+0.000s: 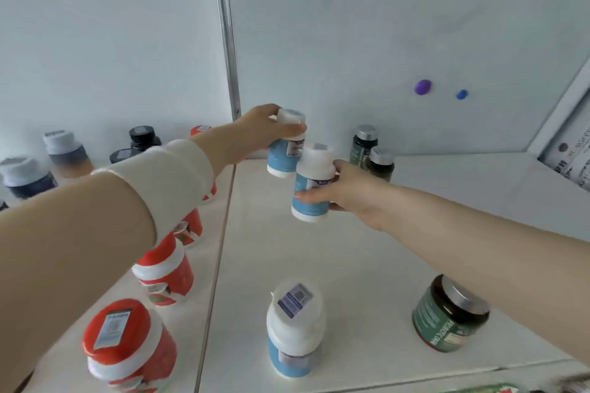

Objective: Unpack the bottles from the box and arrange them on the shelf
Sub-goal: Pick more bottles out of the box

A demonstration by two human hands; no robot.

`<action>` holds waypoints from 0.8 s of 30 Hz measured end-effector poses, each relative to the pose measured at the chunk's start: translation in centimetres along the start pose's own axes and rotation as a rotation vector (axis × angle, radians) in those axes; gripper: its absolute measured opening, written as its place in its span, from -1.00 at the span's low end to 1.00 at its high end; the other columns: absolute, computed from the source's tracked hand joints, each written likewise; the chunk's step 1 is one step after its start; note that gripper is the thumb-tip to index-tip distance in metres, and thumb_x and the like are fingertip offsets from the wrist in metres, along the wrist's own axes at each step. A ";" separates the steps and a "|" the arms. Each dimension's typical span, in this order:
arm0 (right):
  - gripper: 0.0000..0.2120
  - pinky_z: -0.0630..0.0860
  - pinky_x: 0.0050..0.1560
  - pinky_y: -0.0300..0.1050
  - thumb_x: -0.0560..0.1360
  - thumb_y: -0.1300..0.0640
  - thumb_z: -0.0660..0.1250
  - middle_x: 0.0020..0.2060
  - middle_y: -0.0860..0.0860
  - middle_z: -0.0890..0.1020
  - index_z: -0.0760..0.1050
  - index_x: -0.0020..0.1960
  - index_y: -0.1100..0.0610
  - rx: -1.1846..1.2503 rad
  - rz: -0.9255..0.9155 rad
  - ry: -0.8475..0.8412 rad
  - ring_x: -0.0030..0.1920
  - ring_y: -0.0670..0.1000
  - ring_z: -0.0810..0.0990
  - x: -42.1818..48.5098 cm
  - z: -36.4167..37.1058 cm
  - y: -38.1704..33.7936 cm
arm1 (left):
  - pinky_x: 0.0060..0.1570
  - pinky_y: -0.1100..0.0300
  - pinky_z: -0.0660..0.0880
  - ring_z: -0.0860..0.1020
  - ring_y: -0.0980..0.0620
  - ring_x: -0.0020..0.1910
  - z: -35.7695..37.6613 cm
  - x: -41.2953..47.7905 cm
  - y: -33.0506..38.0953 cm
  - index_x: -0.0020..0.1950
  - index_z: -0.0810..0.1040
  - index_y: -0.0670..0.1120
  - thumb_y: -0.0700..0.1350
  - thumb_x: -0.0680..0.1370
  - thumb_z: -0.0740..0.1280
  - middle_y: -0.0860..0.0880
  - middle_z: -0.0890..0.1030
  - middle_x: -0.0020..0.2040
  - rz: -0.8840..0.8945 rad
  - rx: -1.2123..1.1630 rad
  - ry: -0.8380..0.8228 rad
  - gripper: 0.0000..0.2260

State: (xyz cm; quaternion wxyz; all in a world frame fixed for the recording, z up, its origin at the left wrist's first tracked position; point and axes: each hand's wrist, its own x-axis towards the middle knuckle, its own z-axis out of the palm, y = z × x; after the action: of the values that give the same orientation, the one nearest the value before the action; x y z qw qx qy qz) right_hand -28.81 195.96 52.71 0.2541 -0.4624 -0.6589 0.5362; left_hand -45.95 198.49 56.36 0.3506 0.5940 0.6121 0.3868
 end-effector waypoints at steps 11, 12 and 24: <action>-0.31 0.47 0.21 -0.02 0.19 0.11 0.59 0.11 0.02 0.59 0.38 0.25 0.08 -0.289 -0.005 0.154 0.16 0.05 0.54 7.8 1.6 1.6 | -0.27 0.31 0.35 0.45 0.04 -0.10 1.0 7.1 -2.9 0.18 0.50 -0.14 -0.01 0.45 0.43 0.00 0.50 -0.05 -0.001 0.339 -0.058 -0.63; -0.31 0.46 0.22 -0.03 0.20 0.12 0.58 0.13 0.02 0.58 0.38 0.26 0.08 -0.312 -0.002 0.161 0.18 0.06 0.53 8.0 1.6 1.7 | -0.23 0.30 0.35 0.46 0.04 -0.08 1.0 7.4 -3.1 0.19 0.49 -0.14 -0.02 0.45 0.43 0.00 0.50 -0.03 0.000 0.339 -0.064 -0.62; -0.29 0.42 0.14 -0.14 0.28 0.11 0.55 0.21 0.00 0.51 0.31 0.33 0.12 -0.292 -0.006 0.195 0.21 0.03 0.49 8.1 2.1 2.3 | 0.02 0.21 0.37 0.46 0.00 0.07 1.0 8.3 -3.9 0.32 0.36 -0.13 -0.04 0.46 0.43 -0.07 0.49 0.21 0.005 0.350 -0.052 -0.51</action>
State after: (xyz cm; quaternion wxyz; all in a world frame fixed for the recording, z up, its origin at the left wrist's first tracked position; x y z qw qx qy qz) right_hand -33.36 202.14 48.59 0.2484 -0.5422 -0.7034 0.3867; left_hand -47.26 206.89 52.73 0.2566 0.6572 0.6594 0.2596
